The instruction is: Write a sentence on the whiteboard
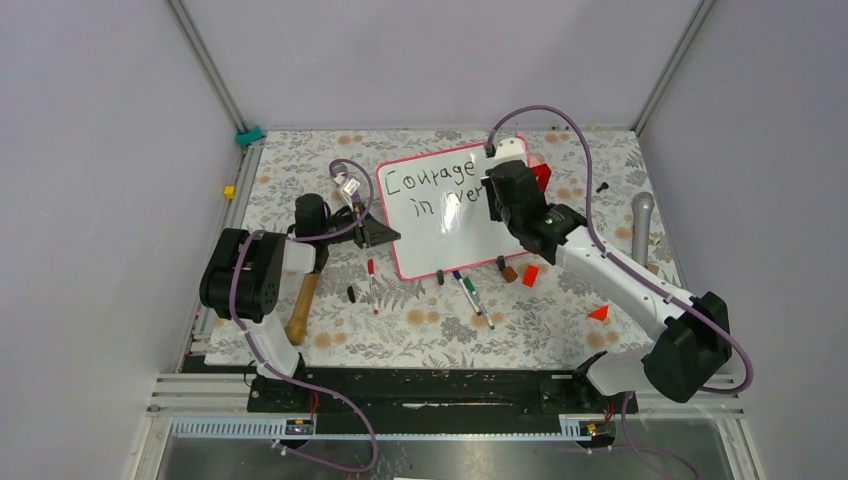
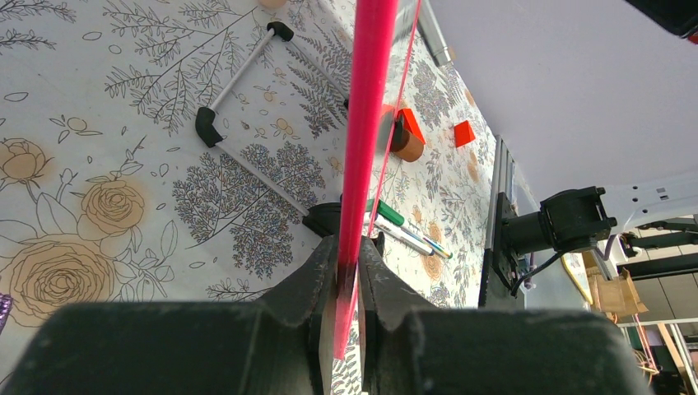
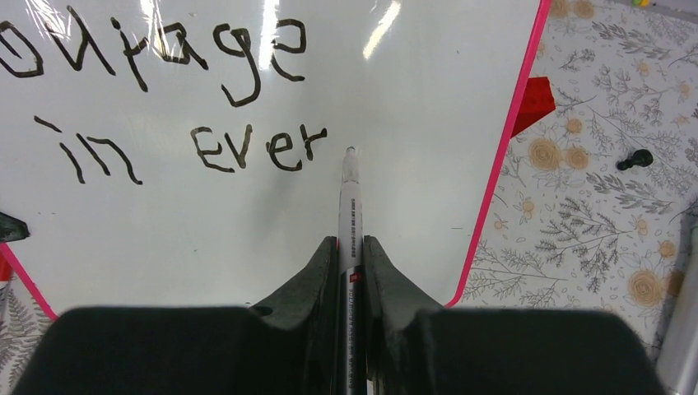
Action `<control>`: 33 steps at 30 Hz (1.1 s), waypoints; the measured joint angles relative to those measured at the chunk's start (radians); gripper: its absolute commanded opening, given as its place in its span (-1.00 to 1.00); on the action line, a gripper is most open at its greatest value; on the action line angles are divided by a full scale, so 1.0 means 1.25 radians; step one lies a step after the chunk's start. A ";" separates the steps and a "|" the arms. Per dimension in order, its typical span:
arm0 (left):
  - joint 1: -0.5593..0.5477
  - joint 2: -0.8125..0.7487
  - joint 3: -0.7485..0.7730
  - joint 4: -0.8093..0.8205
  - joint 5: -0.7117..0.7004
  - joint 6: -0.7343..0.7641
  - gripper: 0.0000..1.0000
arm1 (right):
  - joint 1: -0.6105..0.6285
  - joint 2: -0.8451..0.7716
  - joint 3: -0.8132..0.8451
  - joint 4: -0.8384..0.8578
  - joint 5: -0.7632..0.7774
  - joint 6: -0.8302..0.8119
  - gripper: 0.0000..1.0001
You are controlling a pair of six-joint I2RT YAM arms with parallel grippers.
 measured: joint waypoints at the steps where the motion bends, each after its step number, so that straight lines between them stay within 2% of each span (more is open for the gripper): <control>1: 0.000 0.000 0.000 0.000 0.000 0.000 -1.00 | 0.000 -0.006 -0.014 0.012 0.001 0.002 -1.00; 11: 0.000 0.000 0.000 0.002 0.000 -0.001 -1.00 | 0.000 -0.042 -0.083 0.123 -0.009 0.021 -1.00; 24: 0.000 0.000 0.000 0.005 0.000 -0.010 -1.00 | 0.000 -0.040 -0.085 0.139 -0.014 0.040 -1.00; 33: 0.000 0.000 0.000 0.005 0.000 -0.009 -1.00 | 0.000 -0.040 -0.084 0.111 -0.060 0.060 -1.00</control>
